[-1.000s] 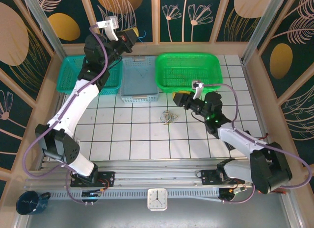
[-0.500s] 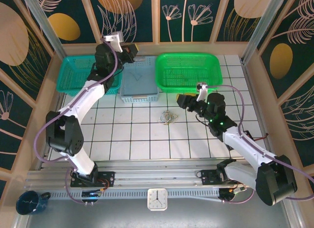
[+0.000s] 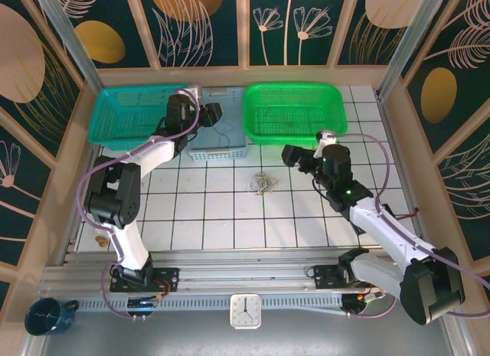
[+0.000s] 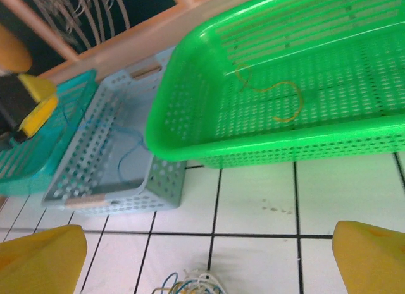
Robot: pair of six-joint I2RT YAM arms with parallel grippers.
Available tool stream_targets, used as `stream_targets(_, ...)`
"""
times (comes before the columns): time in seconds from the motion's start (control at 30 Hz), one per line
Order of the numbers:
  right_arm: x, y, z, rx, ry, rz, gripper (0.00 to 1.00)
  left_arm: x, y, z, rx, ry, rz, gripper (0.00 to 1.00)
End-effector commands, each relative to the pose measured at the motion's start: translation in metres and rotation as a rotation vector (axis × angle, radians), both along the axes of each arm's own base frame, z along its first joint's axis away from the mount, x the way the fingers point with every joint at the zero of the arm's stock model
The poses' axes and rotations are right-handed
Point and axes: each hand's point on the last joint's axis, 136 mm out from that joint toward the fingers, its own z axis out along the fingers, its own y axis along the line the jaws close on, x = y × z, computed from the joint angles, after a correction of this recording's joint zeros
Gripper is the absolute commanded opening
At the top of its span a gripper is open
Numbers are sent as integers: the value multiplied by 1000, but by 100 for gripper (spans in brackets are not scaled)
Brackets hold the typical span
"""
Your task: Untangle the cables
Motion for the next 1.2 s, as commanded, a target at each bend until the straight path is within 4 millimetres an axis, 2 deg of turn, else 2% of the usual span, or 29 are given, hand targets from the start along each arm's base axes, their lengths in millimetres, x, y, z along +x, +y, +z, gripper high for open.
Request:
stream_targets(0.0, 6, -23, 18, 25, -18, -140, 99, 6, 8, 31, 5, -77, 32, 75)
stream_targets(0.07, 7, -26, 16, 26, -4, -158, 99, 7, 10, 38, 9, -86, 43, 89)
stream_targets(0.13, 6, -26, 14, 28, 4, -159, 99, 6, 11, 45, 12, -93, 46, 98)
stream_targets(0.33, -3, -12, 8, 43, 11, -63, 99, -1, 10, 61, -5, -100, 27, 99)
stream_targets(0.43, -10, 5, -3, 67, 43, 36, 91, -11, 4, 60, -19, -71, -17, 99)
stream_targets(0.5, -17, 17, -16, 84, 85, 98, 83, -22, -1, 52, -43, -33, -54, 99)
stream_targets(0.57, -26, 29, -31, 90, 131, 144, 77, -38, -5, 57, -81, -15, -95, 99)
stream_targets(0.7, -42, 49, -52, 68, 190, 202, 65, -72, -12, 46, -163, 68, -164, 99)
stream_targets(0.83, -58, 71, -68, 34, 246, 260, 51, -117, -24, 28, -187, 125, -215, 99)
stream_targets(1.0, -57, 77, -81, -4, 269, 243, 48, -165, -46, -6, -184, 200, -251, 99)
stream_targets(1.07, -53, 80, -83, -32, 270, 248, 47, -176, -51, -17, -232, 231, -260, 99)
stream_targets(1.17, -46, 87, -83, -93, 256, 288, 46, -182, -50, -33, -258, 272, -246, 99)
